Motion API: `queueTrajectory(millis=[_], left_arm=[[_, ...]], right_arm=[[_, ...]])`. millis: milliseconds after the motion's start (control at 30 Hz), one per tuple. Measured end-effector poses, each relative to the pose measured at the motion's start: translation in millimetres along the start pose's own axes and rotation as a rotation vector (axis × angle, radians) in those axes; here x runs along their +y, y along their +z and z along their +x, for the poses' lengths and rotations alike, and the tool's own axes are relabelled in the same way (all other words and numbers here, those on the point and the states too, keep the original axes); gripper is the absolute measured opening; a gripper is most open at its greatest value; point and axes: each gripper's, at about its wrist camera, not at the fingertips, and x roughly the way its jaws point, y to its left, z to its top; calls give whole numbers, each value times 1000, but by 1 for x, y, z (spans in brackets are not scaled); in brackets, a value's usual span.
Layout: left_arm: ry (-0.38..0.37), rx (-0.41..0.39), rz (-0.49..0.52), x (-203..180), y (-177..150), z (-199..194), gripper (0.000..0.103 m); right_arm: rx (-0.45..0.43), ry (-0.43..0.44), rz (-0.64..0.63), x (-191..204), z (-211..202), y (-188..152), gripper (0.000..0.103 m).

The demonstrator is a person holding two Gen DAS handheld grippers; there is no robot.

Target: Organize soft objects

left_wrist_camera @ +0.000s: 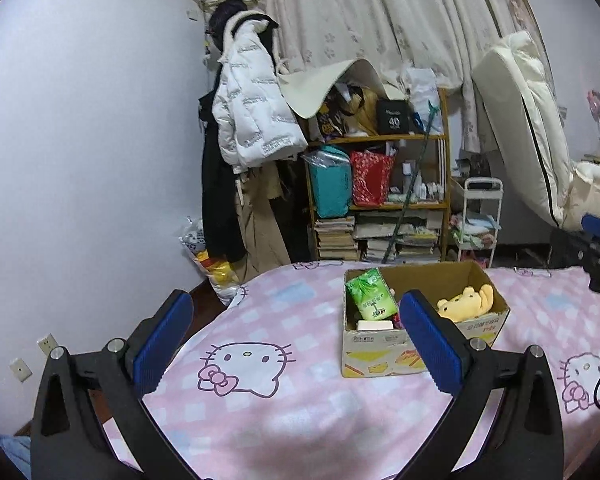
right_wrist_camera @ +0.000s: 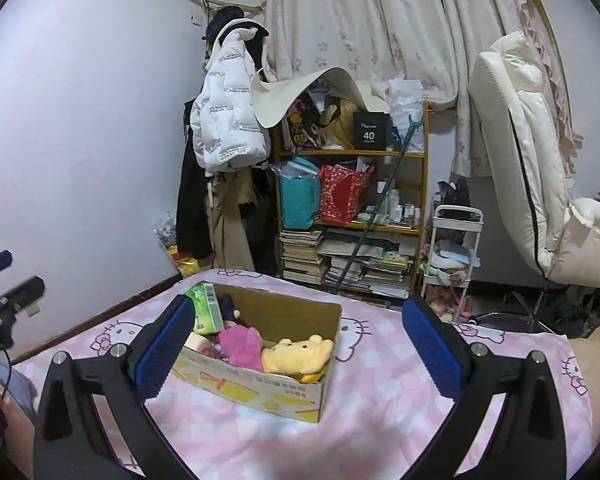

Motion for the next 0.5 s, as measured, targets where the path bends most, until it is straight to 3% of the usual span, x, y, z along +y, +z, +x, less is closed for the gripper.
queueTrajectory(millis=[133, 500], left_arm=[[7, -29, -50, 3, -10, -5, 102], [-5, -3, -10, -9, -24, 6, 102]], right_arm=[[0, -4, 2, -1, -1, -3, 103], [33, -28, 6, -5, 8, -20, 103]])
